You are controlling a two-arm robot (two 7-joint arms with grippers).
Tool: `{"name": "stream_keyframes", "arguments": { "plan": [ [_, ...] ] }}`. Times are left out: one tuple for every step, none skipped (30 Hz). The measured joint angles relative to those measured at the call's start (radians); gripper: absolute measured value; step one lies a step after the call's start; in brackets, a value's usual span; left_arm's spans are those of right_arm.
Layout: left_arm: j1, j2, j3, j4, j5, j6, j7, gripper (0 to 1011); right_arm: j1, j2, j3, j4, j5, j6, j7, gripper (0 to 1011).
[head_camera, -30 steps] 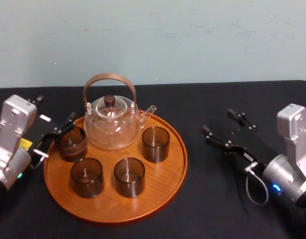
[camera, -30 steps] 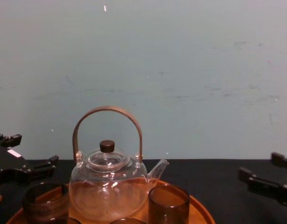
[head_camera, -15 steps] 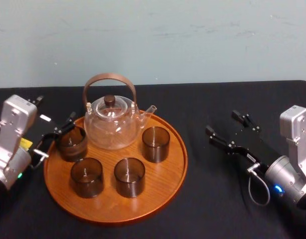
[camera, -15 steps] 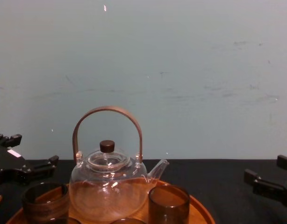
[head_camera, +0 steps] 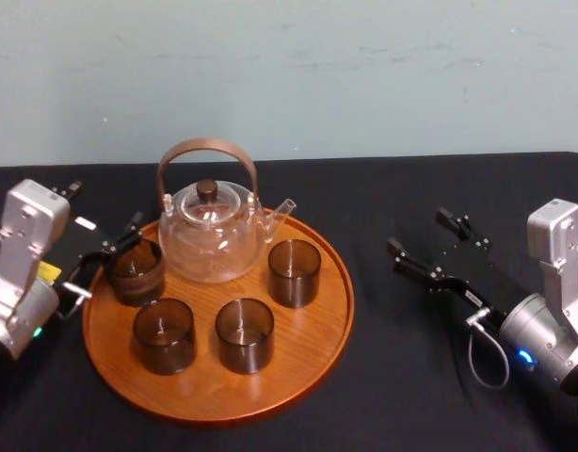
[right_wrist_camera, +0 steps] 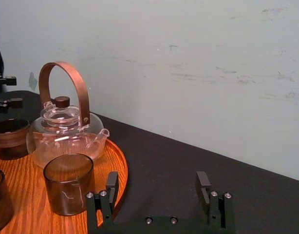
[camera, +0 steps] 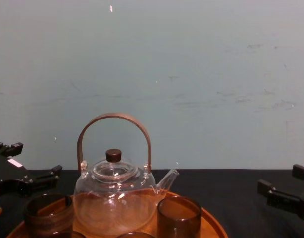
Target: Pick up the glass from the table and place it on the tray.
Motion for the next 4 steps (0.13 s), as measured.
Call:
{"name": "stream_keyframes", "arguments": {
  "plan": [
    [0.0, 0.0, 0.0, 0.0, 0.0, 0.0, 0.0, 1001, 0.0, 0.0, 0.0, 0.0, 0.0, 0.0, 0.0, 1002],
    [0.0, 0.0, 0.0, 0.0, 0.0, 0.0, 0.0, 1001, 0.0, 0.0, 0.0, 0.0, 0.0, 0.0, 0.0, 1002],
    [0.0, 0.0, 0.0, 0.0, 0.0, 0.0, 0.0, 1001, 0.0, 0.0, 0.0, 0.0, 0.0, 0.0, 0.0, 1002],
    [0.0, 0.0, 0.0, 0.0, 0.0, 0.0, 0.0, 1001, 0.0, 0.0, 0.0, 0.0, 0.0, 0.0, 0.001, 1002]
  ]
}}
